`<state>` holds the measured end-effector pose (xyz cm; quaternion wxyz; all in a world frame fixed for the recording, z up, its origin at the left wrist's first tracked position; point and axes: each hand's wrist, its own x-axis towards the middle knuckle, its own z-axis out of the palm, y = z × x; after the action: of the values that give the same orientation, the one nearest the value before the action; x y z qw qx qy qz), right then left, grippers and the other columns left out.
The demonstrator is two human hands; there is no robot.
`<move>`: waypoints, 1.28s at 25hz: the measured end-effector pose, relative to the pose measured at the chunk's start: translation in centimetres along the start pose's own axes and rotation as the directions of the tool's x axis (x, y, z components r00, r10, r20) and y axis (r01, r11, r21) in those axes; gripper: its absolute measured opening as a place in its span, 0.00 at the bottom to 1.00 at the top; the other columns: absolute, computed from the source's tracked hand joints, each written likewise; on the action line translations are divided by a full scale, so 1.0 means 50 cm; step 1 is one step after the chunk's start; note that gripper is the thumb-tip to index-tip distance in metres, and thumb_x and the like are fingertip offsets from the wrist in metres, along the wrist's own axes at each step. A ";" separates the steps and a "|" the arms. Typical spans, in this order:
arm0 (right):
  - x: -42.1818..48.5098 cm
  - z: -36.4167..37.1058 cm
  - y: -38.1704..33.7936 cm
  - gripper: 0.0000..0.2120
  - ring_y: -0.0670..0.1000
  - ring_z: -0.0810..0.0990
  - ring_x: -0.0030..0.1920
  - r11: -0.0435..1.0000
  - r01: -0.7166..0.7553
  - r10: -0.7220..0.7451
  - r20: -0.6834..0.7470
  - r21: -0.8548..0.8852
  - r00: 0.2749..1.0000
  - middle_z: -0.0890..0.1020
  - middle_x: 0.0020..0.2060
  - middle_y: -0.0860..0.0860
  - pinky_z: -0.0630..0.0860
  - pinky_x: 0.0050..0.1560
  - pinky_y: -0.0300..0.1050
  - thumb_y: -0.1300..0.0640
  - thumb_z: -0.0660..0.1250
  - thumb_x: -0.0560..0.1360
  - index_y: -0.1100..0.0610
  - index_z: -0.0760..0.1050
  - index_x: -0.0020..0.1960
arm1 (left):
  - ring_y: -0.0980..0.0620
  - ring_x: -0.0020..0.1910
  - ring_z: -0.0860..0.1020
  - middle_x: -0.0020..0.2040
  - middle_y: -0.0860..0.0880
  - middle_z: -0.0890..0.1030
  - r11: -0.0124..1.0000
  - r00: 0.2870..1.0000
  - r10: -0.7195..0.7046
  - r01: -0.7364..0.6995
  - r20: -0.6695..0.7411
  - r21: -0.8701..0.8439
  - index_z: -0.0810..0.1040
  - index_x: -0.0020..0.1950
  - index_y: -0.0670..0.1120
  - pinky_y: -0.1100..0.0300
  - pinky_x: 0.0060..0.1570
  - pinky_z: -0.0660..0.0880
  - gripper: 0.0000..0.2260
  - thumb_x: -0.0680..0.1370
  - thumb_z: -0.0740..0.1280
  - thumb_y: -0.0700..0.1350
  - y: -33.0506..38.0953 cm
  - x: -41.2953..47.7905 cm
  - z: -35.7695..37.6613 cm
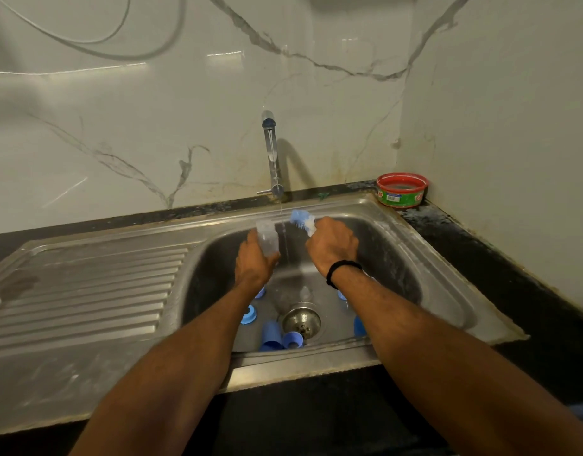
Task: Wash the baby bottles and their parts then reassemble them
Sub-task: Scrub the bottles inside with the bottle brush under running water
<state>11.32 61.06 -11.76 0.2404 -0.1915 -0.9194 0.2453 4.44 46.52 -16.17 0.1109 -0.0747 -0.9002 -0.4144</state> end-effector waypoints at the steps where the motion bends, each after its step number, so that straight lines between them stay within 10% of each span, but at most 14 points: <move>1: 0.000 0.000 0.000 0.10 0.53 0.80 0.48 1.000 0.007 -0.007 -0.002 -0.003 1.000 0.82 0.48 0.53 0.74 0.44 0.46 0.54 0.68 0.77 0.56 0.78 0.56 | 0.40 0.69 0.73 0.70 0.41 0.72 1.000 1.000 -0.009 0.008 0.008 0.029 0.63 0.77 0.48 0.47 0.64 0.71 0.33 0.75 0.74 0.44 0.001 -0.003 0.000; 7: 0.000 0.004 -0.001 0.12 0.54 0.81 0.49 1.000 0.008 -0.008 0.000 -0.008 1.000 0.82 0.50 0.53 0.74 0.45 0.46 0.53 0.68 0.77 0.55 0.77 0.58 | 0.36 0.68 0.71 0.72 0.40 0.67 0.968 0.987 -0.020 -0.021 0.161 0.250 0.63 0.77 0.51 0.45 0.65 0.72 0.38 0.72 0.78 0.42 -0.004 0.003 -0.006; 15: 0.006 0.003 0.006 0.10 0.54 0.80 0.48 1.000 -0.005 0.005 -0.001 -0.013 1.000 0.82 0.49 0.53 0.71 0.42 0.44 0.53 0.68 0.77 0.55 0.78 0.56 | 0.45 0.57 0.76 0.60 0.44 0.77 0.997 0.987 -0.074 0.077 0.143 -0.015 0.71 0.62 0.47 0.52 0.56 0.77 0.26 0.69 0.80 0.41 -0.016 0.046 -0.072; 20: 0.007 0.003 0.005 0.09 0.53 0.80 0.46 1.000 -0.012 0.012 0.009 -0.020 1.000 0.82 0.46 0.52 0.75 0.42 0.45 0.53 0.68 0.77 0.55 0.78 0.55 | 0.44 0.57 0.77 0.59 0.44 0.77 0.932 0.986 -0.166 0.160 0.009 -0.325 0.74 0.65 0.44 0.53 0.56 0.78 0.25 0.71 0.79 0.44 -0.008 0.055 -0.112; 32: 0.002 0.003 -0.001 0.08 0.52 0.79 0.44 1.000 -0.011 0.011 -0.001 -0.027 1.000 0.81 0.45 0.52 0.72 0.41 0.44 0.54 0.67 0.77 0.55 0.78 0.55 | 0.41 0.64 0.77 0.69 0.41 0.76 0.878 0.988 -0.154 0.144 0.016 -0.456 0.72 0.73 0.49 0.45 0.63 0.77 0.29 0.74 0.77 0.43 0.010 0.051 -0.054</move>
<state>11.15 61.00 -11.82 0.2367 -0.1999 -0.9215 0.2343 2.45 44.89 -13.45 0.0673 -0.0247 -0.7797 -0.6221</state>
